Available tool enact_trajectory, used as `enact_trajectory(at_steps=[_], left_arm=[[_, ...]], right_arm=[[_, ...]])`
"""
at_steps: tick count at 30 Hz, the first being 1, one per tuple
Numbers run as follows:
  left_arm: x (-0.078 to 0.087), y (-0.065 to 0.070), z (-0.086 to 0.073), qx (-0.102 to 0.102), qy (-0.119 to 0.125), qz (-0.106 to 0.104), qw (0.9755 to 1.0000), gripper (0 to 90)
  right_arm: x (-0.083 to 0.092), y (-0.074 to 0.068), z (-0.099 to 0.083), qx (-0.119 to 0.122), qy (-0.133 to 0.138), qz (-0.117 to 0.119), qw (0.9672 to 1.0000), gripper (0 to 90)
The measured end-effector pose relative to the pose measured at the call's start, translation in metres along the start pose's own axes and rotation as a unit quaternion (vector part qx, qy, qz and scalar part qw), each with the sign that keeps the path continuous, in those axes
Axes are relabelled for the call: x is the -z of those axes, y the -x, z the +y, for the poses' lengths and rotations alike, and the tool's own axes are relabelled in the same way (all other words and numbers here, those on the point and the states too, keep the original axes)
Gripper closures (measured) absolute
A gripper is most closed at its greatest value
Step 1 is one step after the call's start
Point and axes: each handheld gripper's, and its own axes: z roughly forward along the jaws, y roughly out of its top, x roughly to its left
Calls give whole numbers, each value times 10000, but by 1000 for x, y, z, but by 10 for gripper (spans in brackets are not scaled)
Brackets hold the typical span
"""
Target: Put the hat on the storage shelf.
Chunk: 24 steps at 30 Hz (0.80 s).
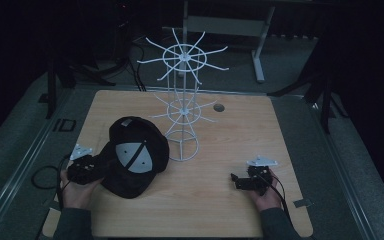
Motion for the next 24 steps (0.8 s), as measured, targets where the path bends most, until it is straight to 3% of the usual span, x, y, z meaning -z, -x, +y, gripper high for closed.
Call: enact_trajectory(at_steps=[2,6,16,20,24], left_arm=[[1,-3,-1,100,15,109,9999,366],[2,-6,-2,182,-3,-11,9998,365],[11,0,-11,-73,-213,-505,9985,366],[13,4,-14,-318,-431,-715,9960,394],[10,10,-18,-623,-734,-940,9909,437]], right_arm=[[0,0,0,1,-3,0,10000,116],[0,0,0,-1,-5,-1,10000,116],[0,0,0,4,-2,0,10000,117],[0,0,0,0,-4,0,10000,116],[0,0,0,3,-3,1,10000,116]])
